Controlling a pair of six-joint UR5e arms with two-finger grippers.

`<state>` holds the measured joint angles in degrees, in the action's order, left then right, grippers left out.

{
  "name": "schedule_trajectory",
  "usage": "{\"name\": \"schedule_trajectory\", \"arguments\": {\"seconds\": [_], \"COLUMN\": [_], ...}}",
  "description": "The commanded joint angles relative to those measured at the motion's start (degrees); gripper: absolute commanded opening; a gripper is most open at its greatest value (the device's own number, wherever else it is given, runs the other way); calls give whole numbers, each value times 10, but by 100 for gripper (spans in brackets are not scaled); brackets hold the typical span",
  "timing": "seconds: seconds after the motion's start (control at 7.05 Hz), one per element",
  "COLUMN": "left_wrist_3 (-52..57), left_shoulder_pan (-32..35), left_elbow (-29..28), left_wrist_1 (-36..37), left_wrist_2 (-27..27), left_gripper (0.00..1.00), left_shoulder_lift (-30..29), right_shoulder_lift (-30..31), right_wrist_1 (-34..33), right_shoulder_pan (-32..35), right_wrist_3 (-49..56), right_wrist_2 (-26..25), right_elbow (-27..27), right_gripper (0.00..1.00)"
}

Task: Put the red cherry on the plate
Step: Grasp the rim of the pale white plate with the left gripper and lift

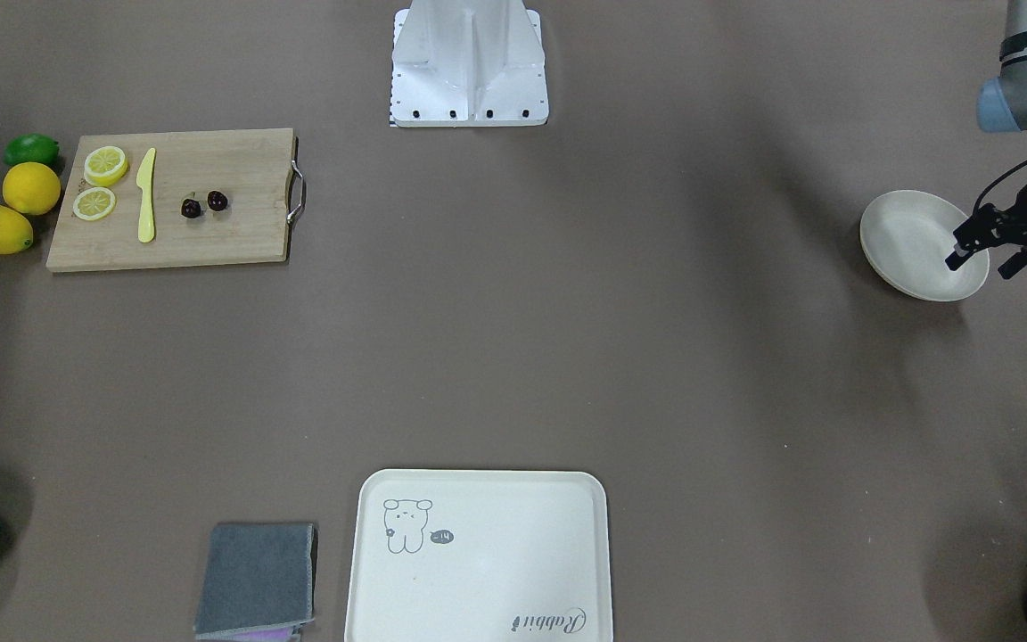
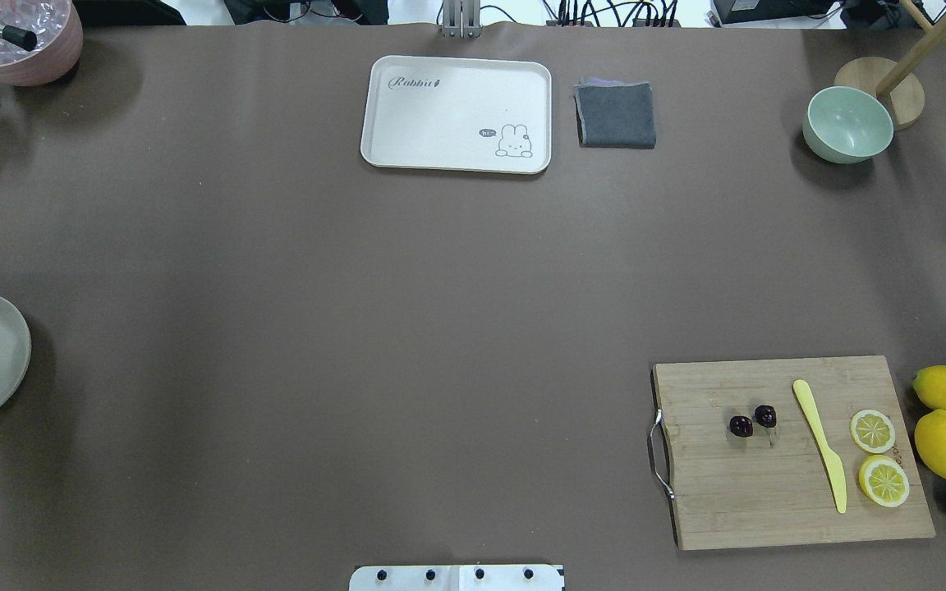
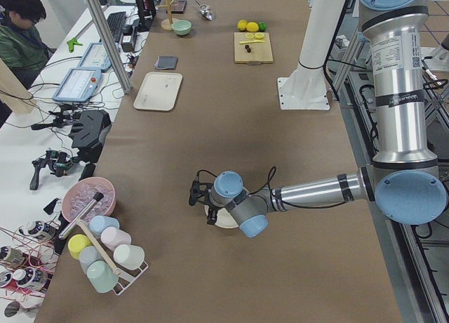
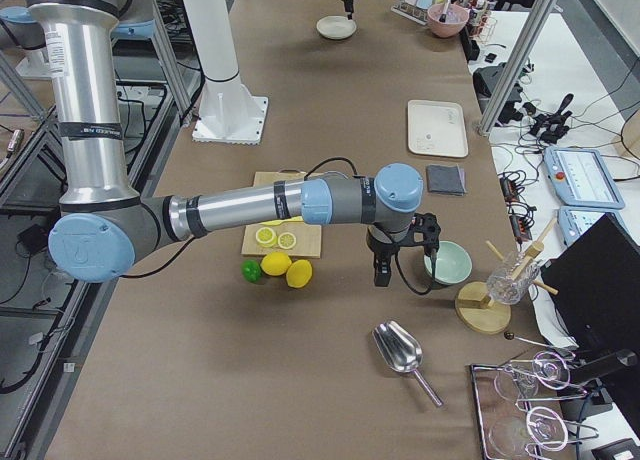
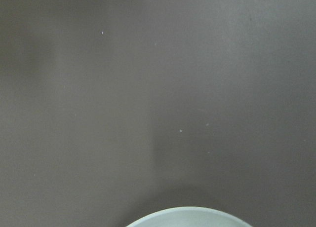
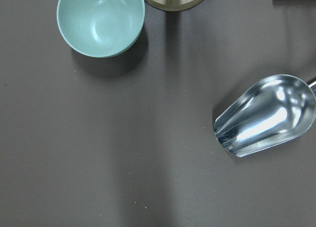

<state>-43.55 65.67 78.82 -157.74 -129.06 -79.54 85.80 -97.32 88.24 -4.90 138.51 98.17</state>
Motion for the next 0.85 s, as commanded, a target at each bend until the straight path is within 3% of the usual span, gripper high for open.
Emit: {"name": "schedule_trajectory", "arguments": {"seconds": [0.0,0.43,0.57,0.71], "left_wrist_3": [1,3,2,2], "left_shoulder_pan": [-2,-19,-23,-24], "left_elbow": [-11,-29,-34,-43], "left_wrist_1": [-32,-34,-43,-55], "left_wrist_2": [0,-1,-1,-1], "left_gripper": [98,95,81,51], "left_shoulder_lift": [27,28,28,28], "right_shoulder_lift": [2,2,2,2], "right_wrist_1": [0,0,0,0], "right_shoulder_pan": [0,0,0,0], "right_wrist_3": [-12,-20,-20,-20], "right_wrist_2": [0,0,-1,-1], "right_elbow": [11,16,16,16], "right_gripper": [100,100,100,100]}}
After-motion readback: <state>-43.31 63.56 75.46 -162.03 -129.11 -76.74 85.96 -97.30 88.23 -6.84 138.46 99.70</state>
